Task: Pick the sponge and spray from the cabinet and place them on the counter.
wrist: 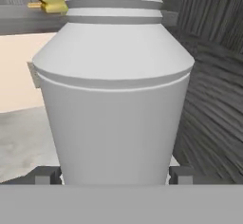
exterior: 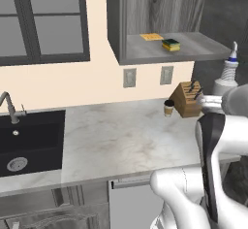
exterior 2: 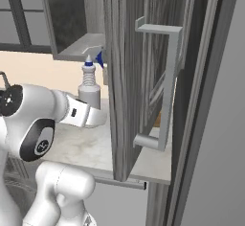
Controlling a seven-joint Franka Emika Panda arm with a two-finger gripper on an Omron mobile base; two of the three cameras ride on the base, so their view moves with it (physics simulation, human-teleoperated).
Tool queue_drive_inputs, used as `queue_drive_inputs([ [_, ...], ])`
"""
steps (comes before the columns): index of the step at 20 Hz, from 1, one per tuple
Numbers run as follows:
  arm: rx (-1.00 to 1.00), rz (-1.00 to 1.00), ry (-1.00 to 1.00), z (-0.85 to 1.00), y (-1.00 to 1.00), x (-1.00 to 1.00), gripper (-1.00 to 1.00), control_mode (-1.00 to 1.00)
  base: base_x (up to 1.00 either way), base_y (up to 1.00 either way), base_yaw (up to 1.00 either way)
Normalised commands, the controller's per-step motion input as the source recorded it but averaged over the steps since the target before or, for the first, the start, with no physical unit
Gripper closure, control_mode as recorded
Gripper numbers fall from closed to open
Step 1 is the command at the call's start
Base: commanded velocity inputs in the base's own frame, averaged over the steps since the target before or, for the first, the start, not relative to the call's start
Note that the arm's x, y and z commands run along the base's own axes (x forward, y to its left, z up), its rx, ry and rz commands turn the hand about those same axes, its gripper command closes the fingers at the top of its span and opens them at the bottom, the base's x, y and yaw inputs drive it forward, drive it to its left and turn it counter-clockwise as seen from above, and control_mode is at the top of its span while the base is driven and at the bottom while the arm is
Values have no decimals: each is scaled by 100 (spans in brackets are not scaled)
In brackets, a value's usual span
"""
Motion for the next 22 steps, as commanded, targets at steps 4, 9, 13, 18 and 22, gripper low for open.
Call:
queue_drive_inputs([
  [4,1,11,0,-50,28,-19,100,-100,0,0,0],
  [9,1,11,0,-39,23,-16,100,-100,0,0,0],
  [13,2,11,1,-36,24,-12,100,-100,0,0,0],
  [18,2,10,0,-37,27,-7,100,-100,0,0,0],
  [22,0,8,0,-46,32,6,100,-100,0,0,0],
])
